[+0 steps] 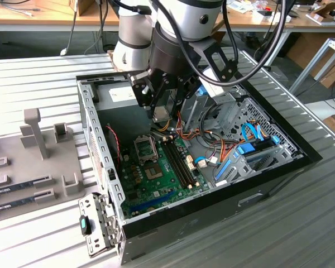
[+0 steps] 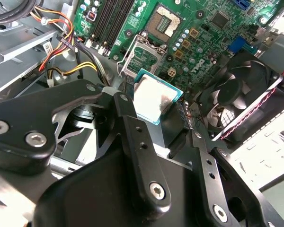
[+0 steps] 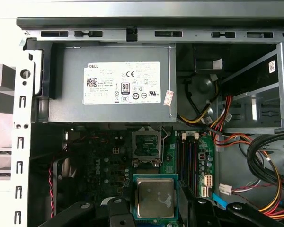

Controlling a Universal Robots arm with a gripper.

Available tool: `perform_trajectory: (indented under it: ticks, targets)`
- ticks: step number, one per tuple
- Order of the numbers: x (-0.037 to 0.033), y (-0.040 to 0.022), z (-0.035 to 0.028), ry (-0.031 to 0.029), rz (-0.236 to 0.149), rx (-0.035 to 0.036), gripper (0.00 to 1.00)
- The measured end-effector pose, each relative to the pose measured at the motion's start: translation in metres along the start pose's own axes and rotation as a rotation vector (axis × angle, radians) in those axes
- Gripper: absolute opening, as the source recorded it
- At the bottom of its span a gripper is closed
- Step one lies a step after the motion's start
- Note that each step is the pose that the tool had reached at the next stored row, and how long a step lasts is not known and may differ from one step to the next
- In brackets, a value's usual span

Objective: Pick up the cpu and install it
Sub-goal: 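Pick up the cpu and move it towards the insertion slot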

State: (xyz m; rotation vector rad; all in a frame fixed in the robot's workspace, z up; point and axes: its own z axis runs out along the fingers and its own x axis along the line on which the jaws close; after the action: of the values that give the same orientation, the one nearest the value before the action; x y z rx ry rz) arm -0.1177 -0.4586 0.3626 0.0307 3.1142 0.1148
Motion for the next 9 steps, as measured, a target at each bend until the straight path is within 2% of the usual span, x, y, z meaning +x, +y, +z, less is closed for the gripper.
perform_trajectory:
  ticks: [9]
  targets:
    - [-0.0003, -0.0001, 0.0014, 0.0, 0.0, 0.0002, 0.47]
